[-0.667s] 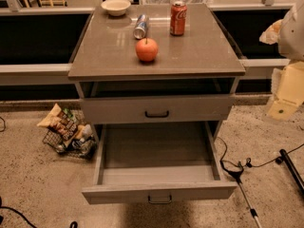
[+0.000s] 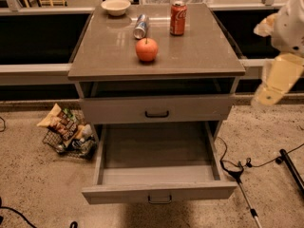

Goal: Place apple into middle drawer

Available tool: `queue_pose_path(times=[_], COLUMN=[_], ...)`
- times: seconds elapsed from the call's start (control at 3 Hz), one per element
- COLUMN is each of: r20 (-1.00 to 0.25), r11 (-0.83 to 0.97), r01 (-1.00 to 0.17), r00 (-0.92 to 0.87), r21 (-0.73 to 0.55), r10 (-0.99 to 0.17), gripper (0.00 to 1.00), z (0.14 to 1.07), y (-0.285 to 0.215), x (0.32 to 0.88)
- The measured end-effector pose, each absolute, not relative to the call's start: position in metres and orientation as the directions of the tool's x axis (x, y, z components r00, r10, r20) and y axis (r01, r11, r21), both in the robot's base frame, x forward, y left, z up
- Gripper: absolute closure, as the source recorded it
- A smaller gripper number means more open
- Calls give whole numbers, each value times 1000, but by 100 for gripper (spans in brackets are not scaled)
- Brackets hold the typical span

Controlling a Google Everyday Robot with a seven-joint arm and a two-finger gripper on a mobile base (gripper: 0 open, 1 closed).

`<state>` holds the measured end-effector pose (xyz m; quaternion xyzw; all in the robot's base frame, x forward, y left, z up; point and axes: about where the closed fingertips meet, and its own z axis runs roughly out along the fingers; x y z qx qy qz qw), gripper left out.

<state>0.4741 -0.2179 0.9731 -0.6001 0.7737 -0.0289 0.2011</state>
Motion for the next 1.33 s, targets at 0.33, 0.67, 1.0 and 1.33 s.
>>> queue_pose_path(times=[0.33, 0.67, 1.0, 1.33], r20=[-428, -584, -588, -625], r11=[300, 302, 302, 297], r01=[-891, -879, -881, -900], r00=[-137, -33, -33, -36], r21=[-340, -370, -365, -319], r10=[-893, -811, -808, -780], gripper=[0, 0, 0, 0], z=[973, 978, 975, 945], y=[-209, -180, -178, -161], x=[547, 622, 624, 646])
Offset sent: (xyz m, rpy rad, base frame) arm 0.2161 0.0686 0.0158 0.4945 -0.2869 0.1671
